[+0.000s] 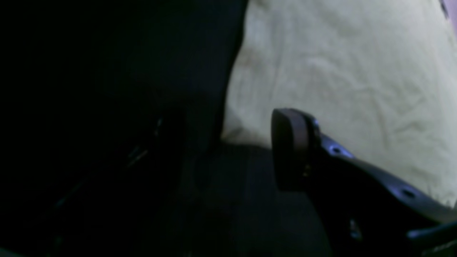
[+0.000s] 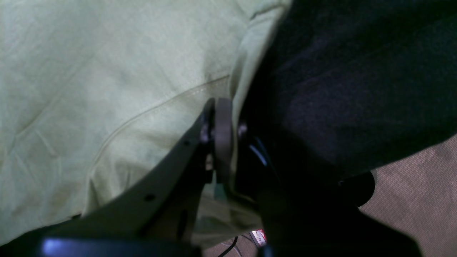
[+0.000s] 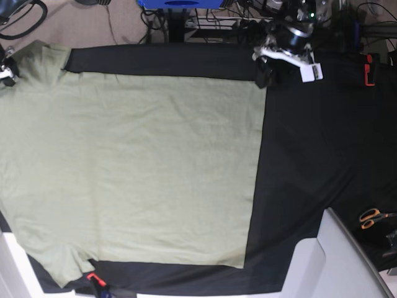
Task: Fold the T-shirt properly
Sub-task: 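Grasp the green shirt's side edge with the left gripper and lift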
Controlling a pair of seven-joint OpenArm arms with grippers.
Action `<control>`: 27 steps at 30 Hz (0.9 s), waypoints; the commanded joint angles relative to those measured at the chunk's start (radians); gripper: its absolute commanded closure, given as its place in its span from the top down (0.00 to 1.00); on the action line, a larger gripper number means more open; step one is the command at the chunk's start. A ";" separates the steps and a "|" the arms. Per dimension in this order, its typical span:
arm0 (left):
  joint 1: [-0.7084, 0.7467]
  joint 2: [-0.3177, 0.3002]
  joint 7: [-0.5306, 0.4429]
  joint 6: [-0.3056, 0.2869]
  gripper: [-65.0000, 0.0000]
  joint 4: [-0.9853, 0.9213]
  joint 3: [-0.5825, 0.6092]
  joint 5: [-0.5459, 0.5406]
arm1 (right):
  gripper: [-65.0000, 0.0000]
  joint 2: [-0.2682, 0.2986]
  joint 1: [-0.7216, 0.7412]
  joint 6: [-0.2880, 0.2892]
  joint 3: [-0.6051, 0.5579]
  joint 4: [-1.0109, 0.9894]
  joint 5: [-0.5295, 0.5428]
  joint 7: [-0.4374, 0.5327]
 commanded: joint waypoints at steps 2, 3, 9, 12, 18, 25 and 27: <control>-0.011 -0.006 0.021 0.003 0.58 -0.026 0.042 0.006 | 0.01 0.012 -0.002 0.005 -0.001 0.005 -0.009 -0.016; -0.023 -0.006 0.021 0.003 0.58 -0.039 0.065 0.006 | 0.01 0.012 -0.002 0.005 -0.001 0.006 -0.009 -0.016; -0.068 0.003 0.021 0.005 0.57 -0.103 0.107 0.006 | 0.01 0.014 -0.004 0.005 -0.001 0.006 -0.009 -0.020; -0.077 0.022 0.021 0.005 0.57 -0.112 0.106 0.006 | 0.01 0.015 -0.004 0.005 -0.001 0.006 -0.009 -0.020; -0.082 0.032 0.021 0.005 0.14 -0.117 0.107 0.006 | 0.00 0.015 -0.004 0.005 -0.001 0.006 -0.009 -0.020; -0.071 0.035 0.045 0.006 0.00 -0.052 0.106 0.006 | 0.00 0.014 -0.022 0.005 -0.003 0.064 -0.010 -0.033; -0.063 0.035 0.116 0.008 0.00 0.003 0.097 0.006 | 0.00 0.017 -0.031 0.005 -0.003 0.115 -0.012 -0.087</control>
